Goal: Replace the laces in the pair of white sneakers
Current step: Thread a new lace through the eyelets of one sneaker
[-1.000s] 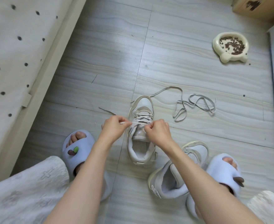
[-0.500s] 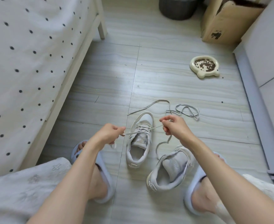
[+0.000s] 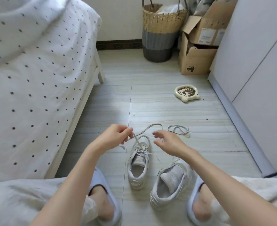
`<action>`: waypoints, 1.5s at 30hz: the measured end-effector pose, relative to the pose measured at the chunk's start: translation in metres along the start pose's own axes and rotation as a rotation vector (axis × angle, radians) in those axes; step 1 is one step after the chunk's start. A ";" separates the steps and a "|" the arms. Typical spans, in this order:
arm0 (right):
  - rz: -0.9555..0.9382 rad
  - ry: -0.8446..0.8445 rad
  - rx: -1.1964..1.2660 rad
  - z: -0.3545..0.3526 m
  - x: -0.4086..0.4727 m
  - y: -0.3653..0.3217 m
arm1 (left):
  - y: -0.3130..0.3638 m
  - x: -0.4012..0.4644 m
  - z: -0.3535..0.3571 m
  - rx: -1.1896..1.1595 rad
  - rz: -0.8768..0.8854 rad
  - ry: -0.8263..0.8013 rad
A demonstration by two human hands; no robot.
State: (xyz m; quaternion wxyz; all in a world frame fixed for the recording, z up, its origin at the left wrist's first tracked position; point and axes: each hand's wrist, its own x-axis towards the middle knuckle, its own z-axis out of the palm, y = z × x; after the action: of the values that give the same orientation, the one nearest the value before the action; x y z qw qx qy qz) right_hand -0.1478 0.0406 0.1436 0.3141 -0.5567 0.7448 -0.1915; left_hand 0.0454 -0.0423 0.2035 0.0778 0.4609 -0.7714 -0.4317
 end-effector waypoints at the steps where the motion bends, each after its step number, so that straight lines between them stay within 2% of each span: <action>1: -0.034 -0.045 0.090 0.002 0.003 -0.014 | 0.007 -0.002 -0.004 0.014 0.020 -0.006; 4: -0.082 -0.193 0.308 0.005 0.013 -0.048 | 0.022 -0.008 -0.015 0.020 0.052 -0.018; 8: -0.094 -0.297 0.420 -0.002 0.017 -0.066 | 0.033 -0.012 -0.038 0.026 0.090 0.042; 11: -0.109 -0.382 0.617 -0.015 0.020 -0.062 | 0.027 -0.014 -0.045 -0.182 0.073 0.057; 13: -0.089 -0.377 0.763 -0.025 0.024 -0.055 | 0.017 -0.012 -0.043 -0.363 0.031 0.067; 15: -0.064 -0.358 0.853 -0.031 0.026 -0.050 | 0.003 -0.010 -0.037 -0.407 -0.013 0.090; 19: -0.104 -0.372 0.807 -0.027 0.023 -0.053 | -0.011 -0.011 -0.023 -0.165 -0.061 0.077; 22: -0.128 -0.362 0.835 -0.024 0.022 -0.062 | -0.010 -0.013 -0.016 0.165 0.040 0.079; 25: -0.111 -0.310 0.914 -0.027 0.024 -0.066 | -0.010 -0.012 -0.010 0.221 0.119 0.206; 27: -0.098 -0.287 0.935 -0.028 0.026 -0.066 | -0.012 -0.013 -0.006 0.243 0.239 0.322; 30: -0.088 -0.328 0.908 -0.027 0.028 -0.066 | -0.014 -0.014 -0.007 0.378 0.430 0.480; 32: -0.095 -0.377 0.879 -0.027 0.027 -0.068 | -0.016 -0.014 -0.008 0.464 0.481 0.554; 34: -0.097 -0.381 0.895 -0.026 0.028 -0.070 | -0.023 -0.011 -0.007 0.557 0.459 0.606; 37: -0.083 -0.321 1.003 -0.024 0.031 -0.070 | -0.043 -0.008 0.000 0.650 0.312 0.632; 40: -0.055 -0.282 1.075 -0.017 0.035 -0.064 | -0.064 -0.009 0.008 0.631 0.173 0.572; 45: 0.071 -0.307 1.017 0.007 0.047 -0.031 | -0.100 -0.013 0.024 0.541 -0.004 0.422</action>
State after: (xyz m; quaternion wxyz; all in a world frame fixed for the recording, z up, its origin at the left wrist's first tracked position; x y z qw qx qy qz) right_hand -0.1291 -0.0134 0.1461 0.6560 -0.3301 0.5219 -0.4340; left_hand 0.1046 -0.0384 0.1189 0.1100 0.5455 -0.8240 -0.1067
